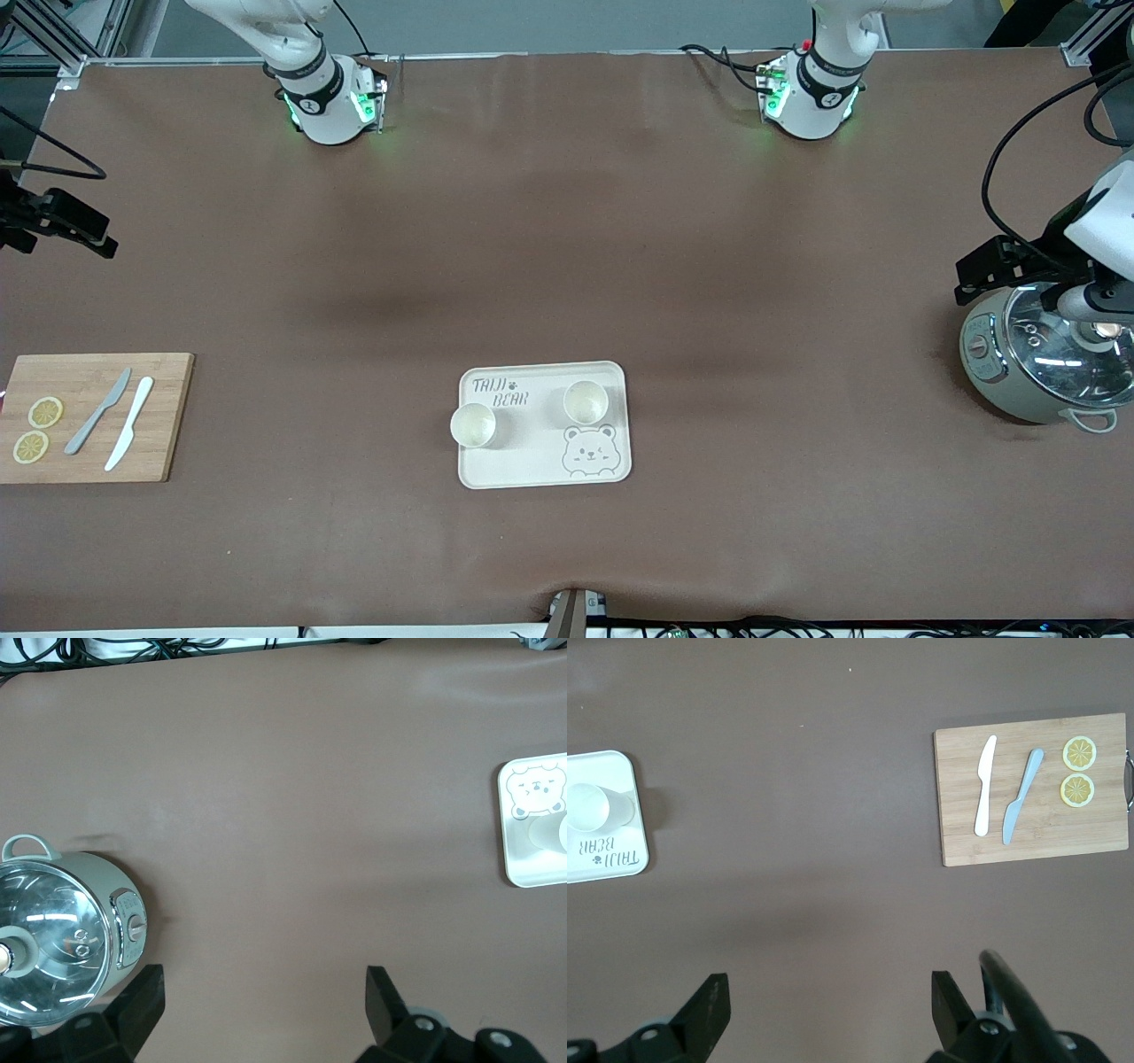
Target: Place white IKEA cup upright on tray with both arms
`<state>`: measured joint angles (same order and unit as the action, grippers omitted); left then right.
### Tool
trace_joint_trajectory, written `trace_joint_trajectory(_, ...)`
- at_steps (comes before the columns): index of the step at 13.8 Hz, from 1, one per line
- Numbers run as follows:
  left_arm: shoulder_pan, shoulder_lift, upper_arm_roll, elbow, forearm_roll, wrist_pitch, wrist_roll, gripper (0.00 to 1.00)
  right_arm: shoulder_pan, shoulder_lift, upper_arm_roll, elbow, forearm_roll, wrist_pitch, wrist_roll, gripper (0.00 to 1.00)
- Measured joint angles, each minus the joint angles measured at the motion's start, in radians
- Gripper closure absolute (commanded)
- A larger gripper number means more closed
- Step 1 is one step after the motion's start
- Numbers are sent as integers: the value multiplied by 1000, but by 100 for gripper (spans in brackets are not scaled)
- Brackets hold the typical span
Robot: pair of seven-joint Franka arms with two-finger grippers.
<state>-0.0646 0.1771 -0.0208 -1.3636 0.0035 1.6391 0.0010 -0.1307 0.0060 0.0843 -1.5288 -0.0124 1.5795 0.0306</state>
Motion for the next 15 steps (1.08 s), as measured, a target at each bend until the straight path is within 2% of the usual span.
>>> trace_joint_trajectory(15,-9,0,-10,1,0,10,-33,0,0,0,0,25,0,-2,0,0)
